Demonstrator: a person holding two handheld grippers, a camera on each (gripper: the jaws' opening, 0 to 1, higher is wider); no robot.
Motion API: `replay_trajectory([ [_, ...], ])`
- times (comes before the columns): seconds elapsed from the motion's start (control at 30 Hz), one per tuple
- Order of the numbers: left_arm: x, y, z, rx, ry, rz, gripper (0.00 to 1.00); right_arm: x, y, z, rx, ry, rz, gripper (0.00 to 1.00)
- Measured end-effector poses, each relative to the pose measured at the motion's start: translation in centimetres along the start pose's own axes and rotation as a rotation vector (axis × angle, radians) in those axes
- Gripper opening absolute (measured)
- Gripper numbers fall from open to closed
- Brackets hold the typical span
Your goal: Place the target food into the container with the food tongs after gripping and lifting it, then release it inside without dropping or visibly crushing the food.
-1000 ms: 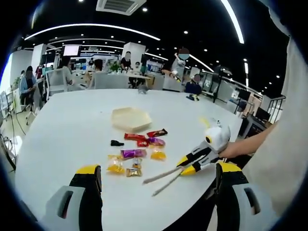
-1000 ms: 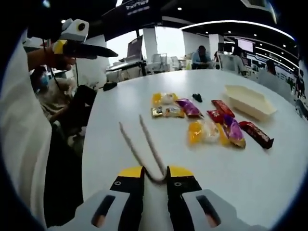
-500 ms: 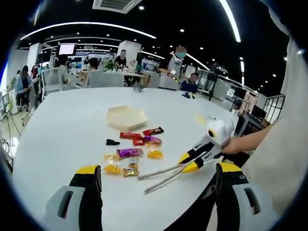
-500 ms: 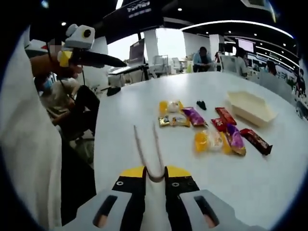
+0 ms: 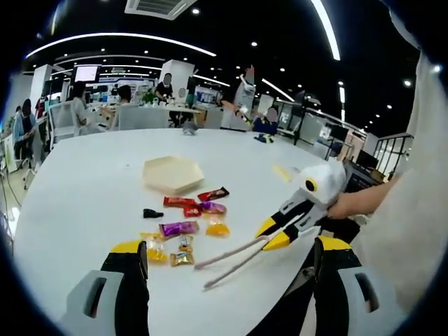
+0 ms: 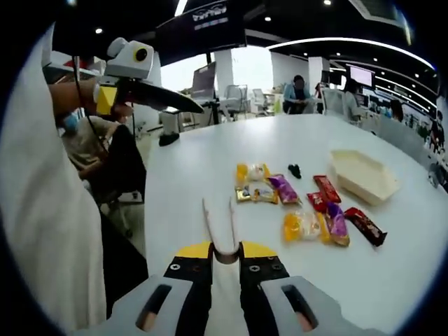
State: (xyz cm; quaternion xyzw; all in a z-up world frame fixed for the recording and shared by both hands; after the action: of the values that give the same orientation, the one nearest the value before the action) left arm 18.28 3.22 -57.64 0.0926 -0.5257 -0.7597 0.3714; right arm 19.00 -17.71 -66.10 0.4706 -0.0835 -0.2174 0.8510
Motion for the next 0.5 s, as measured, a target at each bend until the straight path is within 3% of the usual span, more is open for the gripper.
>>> replay_trajectory([
  [0.5,0.1,-0.1,-0.8,-0.001,-0.045,-0.015,0.99,0.0,1.6,1.1,0.026,-0.033,0.014,0.12],
])
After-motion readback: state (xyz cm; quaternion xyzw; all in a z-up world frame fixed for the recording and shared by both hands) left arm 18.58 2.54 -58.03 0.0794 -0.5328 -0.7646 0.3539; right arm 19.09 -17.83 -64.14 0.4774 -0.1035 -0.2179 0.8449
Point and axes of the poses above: the point that each gripper's makers call its tool centre point, and the gripper's own axes: z roughly backward along the fingers, x roughly to its right, y roughly out of its top, the point moved 7 cm from there along z, roughly backward along the fingers, and after that the axes turned 1 degree about -x, right-handed, at the moved point
